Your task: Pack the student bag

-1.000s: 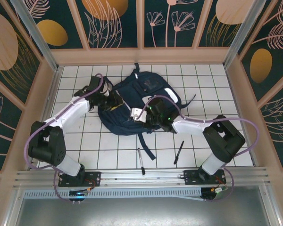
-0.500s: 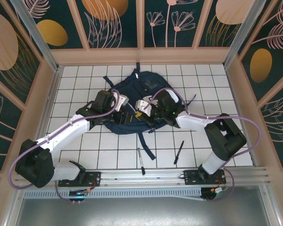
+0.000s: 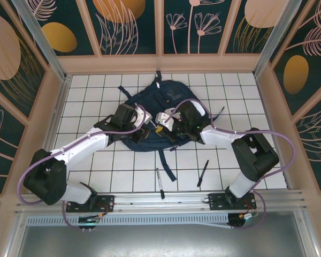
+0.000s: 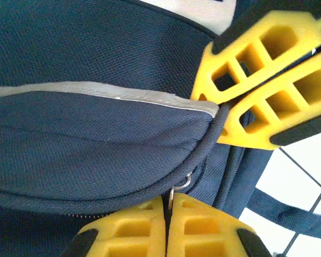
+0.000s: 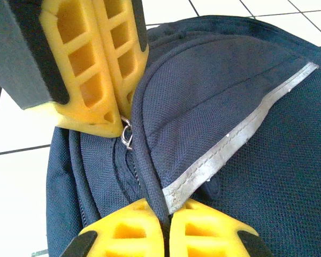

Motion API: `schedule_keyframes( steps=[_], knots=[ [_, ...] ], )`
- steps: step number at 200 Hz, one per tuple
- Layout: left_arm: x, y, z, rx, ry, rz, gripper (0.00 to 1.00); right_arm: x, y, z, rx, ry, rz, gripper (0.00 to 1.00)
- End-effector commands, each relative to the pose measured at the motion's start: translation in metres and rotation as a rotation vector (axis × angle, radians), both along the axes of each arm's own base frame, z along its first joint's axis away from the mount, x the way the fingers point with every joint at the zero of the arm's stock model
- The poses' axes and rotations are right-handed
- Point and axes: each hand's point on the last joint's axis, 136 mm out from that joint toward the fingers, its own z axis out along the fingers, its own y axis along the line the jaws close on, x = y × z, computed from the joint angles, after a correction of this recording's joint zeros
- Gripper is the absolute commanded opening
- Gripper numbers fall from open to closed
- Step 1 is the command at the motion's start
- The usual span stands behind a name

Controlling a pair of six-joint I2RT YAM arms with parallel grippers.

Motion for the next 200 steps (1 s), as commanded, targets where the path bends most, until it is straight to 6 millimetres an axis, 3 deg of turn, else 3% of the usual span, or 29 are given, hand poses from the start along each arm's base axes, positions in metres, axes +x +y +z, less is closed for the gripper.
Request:
schedule_keyframes(
  steps=[1, 20, 35, 54, 67, 73, 91, 116, 133, 155, 187, 200],
  knots=[
    [0.012, 0.006, 0.015, 0.046, -0.085, 0.004, 0.00, -0.006, -0.001, 0.019, -0.017, -0.066, 0.064, 0.00],
    [0.014, 0.015, 0.026, 0.080, -0.155, 0.005, 0.00, -0.015, -0.023, 0.001, -0.109, -0.076, 0.069, 0.00],
    [0.030, 0.039, 0.029, 0.137, -0.218, 0.111, 0.00, -0.019, -0.040, -0.007, -0.161, -0.122, 0.053, 0.00],
    [0.040, 0.059, 0.016, 0.109, -0.144, 0.133, 0.00, -0.014, -0.060, -0.020, -0.238, -0.165, 0.007, 0.00],
    [0.032, 0.049, 0.005, 0.157, -0.109, 0.017, 0.00, -0.004, -0.067, -0.022, -0.262, -0.200, -0.047, 0.00],
    [0.025, 0.043, -0.003, 0.168, -0.079, -0.026, 0.00, -0.002, -0.066, -0.018, -0.248, -0.210, -0.065, 0.05],
    [0.021, 0.014, 0.011, 0.108, -0.094, -0.094, 0.00, 0.007, -0.058, 0.005, -0.142, -0.199, -0.134, 0.28],
    [0.012, -0.013, 0.035, -0.078, -0.086, -0.105, 0.00, -0.001, -0.034, 0.048, 0.030, -0.079, -0.109, 0.43],
    [0.010, -0.024, 0.051, -0.177, -0.083, -0.105, 0.00, -0.008, -0.021, 0.064, 0.075, -0.050, -0.097, 0.54],
    [0.005, -0.035, 0.068, -0.272, -0.065, -0.122, 0.00, -0.007, -0.007, 0.068, 0.130, -0.017, -0.112, 0.58],
    [-0.004, -0.046, 0.089, -0.371, -0.062, -0.174, 0.00, 0.003, 0.005, 0.050, 0.089, -0.031, -0.181, 0.61],
    [-0.005, -0.046, 0.092, -0.373, -0.069, -0.178, 0.00, 0.005, 0.007, 0.047, 0.087, -0.031, -0.185, 0.54]
  ],
)
